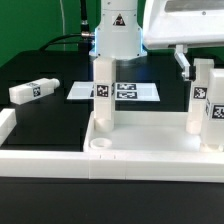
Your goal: Assemble desk
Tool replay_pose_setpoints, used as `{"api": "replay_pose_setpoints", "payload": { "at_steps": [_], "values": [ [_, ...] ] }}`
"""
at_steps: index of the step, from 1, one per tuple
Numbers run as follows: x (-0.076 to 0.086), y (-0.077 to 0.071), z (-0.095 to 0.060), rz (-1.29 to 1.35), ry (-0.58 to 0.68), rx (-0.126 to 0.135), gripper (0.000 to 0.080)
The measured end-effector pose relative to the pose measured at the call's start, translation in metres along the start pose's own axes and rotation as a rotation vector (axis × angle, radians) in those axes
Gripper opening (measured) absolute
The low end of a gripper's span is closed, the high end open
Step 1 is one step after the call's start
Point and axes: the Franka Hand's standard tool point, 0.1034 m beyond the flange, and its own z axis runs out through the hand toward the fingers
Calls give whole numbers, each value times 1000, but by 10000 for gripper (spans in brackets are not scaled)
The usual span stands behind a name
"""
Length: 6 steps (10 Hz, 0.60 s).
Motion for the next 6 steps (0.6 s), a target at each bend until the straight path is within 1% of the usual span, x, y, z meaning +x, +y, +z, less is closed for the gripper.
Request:
{"api": "replay_pose_setpoints", "payload": {
  "at_steps": [2, 3, 4, 6],
  "values": [
    [11, 0, -10, 10, -21, 9, 648],
    [19, -1, -13, 16, -28, 14, 649],
    [23, -2, -14, 16, -24, 16, 649],
    [18, -2, -12, 18, -63, 15, 649]
  ]
}}
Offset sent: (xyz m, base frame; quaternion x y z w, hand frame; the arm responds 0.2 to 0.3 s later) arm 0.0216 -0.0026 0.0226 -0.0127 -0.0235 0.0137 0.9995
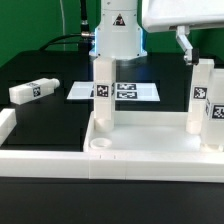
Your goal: Assemble desk
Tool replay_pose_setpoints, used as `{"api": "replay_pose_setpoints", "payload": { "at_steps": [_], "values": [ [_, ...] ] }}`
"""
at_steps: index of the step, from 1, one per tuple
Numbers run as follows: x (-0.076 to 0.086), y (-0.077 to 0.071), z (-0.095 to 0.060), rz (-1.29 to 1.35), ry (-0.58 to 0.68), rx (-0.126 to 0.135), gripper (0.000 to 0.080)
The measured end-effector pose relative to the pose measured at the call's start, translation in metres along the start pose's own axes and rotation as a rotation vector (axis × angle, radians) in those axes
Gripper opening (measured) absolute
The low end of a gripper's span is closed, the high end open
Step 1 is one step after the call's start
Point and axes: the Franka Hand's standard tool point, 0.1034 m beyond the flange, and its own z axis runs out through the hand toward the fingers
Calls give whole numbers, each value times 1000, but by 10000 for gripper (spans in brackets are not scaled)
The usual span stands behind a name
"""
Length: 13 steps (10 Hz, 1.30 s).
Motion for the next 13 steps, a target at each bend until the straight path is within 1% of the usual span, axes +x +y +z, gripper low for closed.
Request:
{"api": "replay_pose_setpoints", "payload": {
  "at_steps": [1, 2, 3, 4, 5, 6, 7, 8, 10, 13],
  "values": [
    [0, 0, 0, 1, -7, 0, 649],
    [-4, 0, 2, 3, -54, 0, 649],
    [-6, 1, 6, 9, -165, -2, 649],
    [-3, 2, 10, 13, -234, -2, 649],
    [-5, 4, 10, 17, -280, -3, 649],
    [-13, 7, 10, 23, -355, -5, 649],
    [-11, 9, 8, 27, -374, -4, 649],
    [-9, 9, 9, 26, -360, -5, 649],
    [-12, 10, 12, 28, -366, -7, 649],
    [-13, 4, 17, 41, -369, -9, 649]
  ]
}}
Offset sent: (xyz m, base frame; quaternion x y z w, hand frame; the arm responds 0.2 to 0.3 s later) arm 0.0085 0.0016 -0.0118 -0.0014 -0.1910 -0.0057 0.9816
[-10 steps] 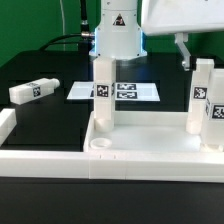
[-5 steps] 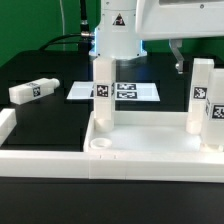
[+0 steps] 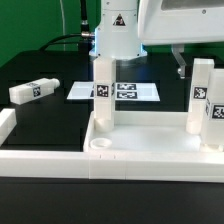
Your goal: Assemble desk
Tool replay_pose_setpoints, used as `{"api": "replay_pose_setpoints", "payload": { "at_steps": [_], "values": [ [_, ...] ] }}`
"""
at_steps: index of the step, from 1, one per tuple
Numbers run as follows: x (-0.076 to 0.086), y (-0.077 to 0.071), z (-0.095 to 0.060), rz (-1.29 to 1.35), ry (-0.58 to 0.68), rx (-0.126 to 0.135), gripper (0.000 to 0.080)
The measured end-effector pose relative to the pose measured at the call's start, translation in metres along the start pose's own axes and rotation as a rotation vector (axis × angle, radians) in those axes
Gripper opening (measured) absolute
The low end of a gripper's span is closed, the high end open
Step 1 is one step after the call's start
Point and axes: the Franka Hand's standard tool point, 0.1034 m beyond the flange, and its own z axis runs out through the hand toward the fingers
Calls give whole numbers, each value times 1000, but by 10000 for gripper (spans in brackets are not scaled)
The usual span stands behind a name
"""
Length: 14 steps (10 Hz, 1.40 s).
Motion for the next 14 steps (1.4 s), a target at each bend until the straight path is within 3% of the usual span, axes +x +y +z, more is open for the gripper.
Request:
{"api": "replay_pose_setpoints", "payload": {
  "at_steps": [3, 4, 5, 6, 7, 11, 14],
  "values": [
    [3, -1, 5, 2, -1, -3, 649],
    [1, -5, 8, 5, -2, -4, 513],
    [1, -5, 8, 5, -2, -5, 513],
    [1, -4, 8, 6, -2, -5, 374],
    [1, -4, 8, 7, -2, -5, 288],
    [1, -4, 8, 67, -2, -4, 288],
    [2, -1, 9, 327, 0, -4, 288]
  ]
}}
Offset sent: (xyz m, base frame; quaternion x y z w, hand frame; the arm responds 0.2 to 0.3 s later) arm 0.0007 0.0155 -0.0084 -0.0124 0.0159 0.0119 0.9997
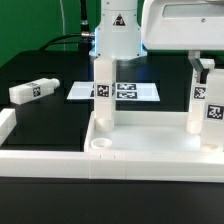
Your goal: Assemble desk
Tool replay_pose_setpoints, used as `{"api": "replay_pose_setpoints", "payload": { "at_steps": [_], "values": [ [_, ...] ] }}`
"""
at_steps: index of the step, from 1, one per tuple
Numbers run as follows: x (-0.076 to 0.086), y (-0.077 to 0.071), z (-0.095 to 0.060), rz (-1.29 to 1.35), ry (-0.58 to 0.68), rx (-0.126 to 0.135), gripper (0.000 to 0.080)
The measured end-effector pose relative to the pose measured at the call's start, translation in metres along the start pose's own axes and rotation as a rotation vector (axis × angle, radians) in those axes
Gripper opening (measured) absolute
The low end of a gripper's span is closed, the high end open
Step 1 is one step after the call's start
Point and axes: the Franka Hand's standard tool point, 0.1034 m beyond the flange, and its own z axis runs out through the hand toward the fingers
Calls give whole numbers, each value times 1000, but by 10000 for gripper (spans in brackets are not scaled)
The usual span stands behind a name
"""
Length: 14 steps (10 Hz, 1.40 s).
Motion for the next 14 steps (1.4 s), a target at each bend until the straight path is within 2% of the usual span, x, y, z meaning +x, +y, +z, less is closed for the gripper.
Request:
{"api": "replay_pose_setpoints", "payload": {
  "at_steps": [6, 10, 12, 14],
  "values": [
    [1, 3, 1, 577, 11, 3, 290],
    [0, 3, 1, 872, 8, 2, 290],
    [-1, 2, 2, 1013, 6, 0, 290],
    [-1, 2, 2, 1005, 6, 0, 290]
  ]
}}
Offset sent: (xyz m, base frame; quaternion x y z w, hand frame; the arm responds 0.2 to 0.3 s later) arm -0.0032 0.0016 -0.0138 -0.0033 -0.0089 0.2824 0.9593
